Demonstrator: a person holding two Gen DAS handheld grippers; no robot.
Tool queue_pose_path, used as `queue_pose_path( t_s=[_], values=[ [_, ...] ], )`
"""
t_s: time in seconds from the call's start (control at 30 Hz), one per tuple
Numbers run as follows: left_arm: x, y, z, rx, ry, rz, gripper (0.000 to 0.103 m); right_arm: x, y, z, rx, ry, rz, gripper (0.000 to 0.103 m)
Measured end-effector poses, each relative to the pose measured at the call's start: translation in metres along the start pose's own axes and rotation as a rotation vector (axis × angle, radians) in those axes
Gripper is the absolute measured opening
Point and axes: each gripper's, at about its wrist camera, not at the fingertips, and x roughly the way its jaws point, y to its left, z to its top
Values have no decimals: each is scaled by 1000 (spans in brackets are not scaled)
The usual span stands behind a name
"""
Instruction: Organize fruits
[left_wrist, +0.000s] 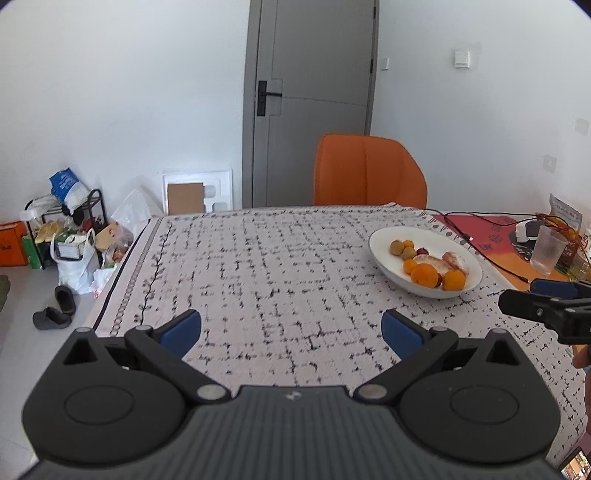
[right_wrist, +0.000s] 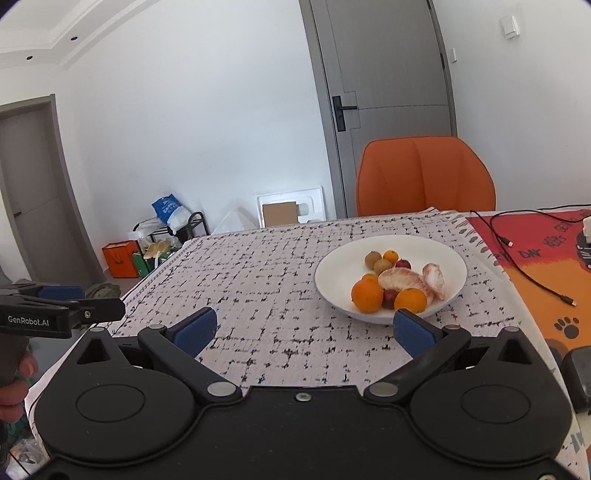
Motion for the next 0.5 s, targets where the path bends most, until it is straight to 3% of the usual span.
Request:
queue_pose_path(
  t_s=[0.5],
  values=[
    [-9, 2, -9, -24, 14, 25, 103, -10, 6, -7, 28, 27, 27, 103]
  ],
)
